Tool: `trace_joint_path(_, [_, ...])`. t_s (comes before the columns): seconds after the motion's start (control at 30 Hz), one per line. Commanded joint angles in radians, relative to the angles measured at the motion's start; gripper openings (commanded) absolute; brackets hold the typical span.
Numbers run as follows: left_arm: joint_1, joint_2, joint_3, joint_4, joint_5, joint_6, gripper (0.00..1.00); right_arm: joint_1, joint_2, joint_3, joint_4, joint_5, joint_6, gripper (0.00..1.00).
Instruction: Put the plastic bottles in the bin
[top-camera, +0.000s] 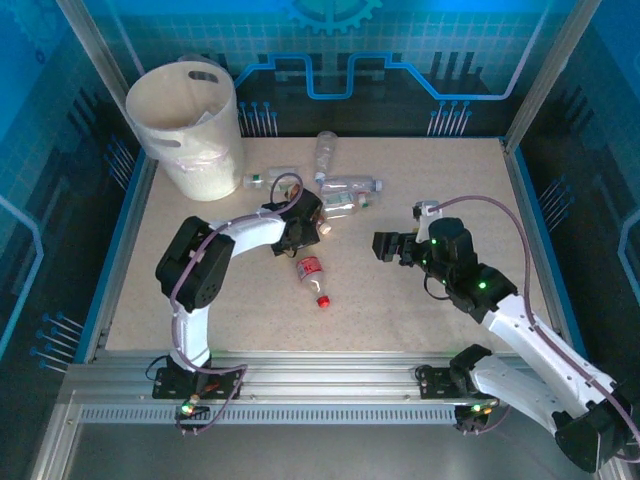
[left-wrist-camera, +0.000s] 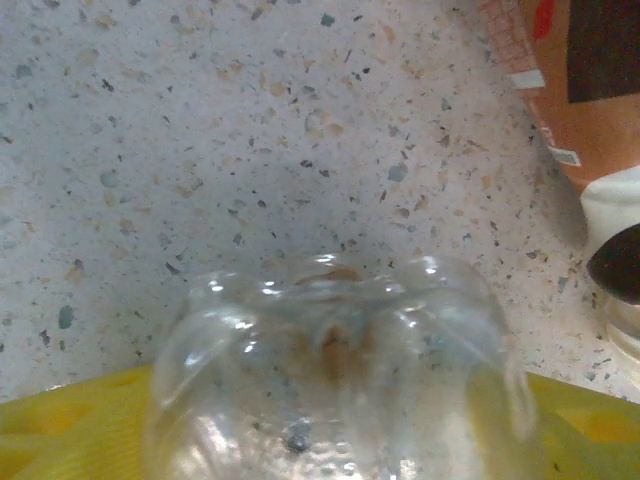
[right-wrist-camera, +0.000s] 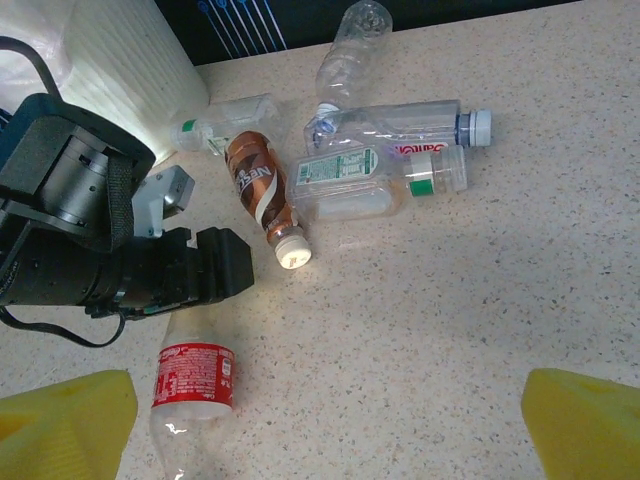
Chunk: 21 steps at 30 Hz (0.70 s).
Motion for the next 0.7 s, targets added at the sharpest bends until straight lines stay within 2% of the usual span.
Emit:
trace_joint_path(0.0, [0.017,0.010,-0.019,0.056,0.021,-0.038,0.72,0.014,-0.021,0.017,-0.019,0.021,-0.013,1.00])
trace_joint_path(0.13, [0.026,-0.003,-0.051,0.095,0.051,-0.029,0.64,0.017,-0.018,0.018,-0.010,0.005,-0.025,1.00])
trace_joint_path(0.2, [0.027,-0.018,-0.070,0.115,0.054,-0.026,0.63,0.016,-0.011,0.023,-0.005,-0.026,-0.040,1.00])
trace_joint_path(0.4, [0.037,-0.053,-0.134,0.201,0.074,-0.014,0.52,0.026,0.021,0.057,-0.003,-0.116,-0.073,1.00])
trace_joint_path(0.67, [0.039,-0.149,-0.203,0.273,0.090,0.047,0.40,0.074,0.067,0.090,0.000,-0.134,-0.128,1.00])
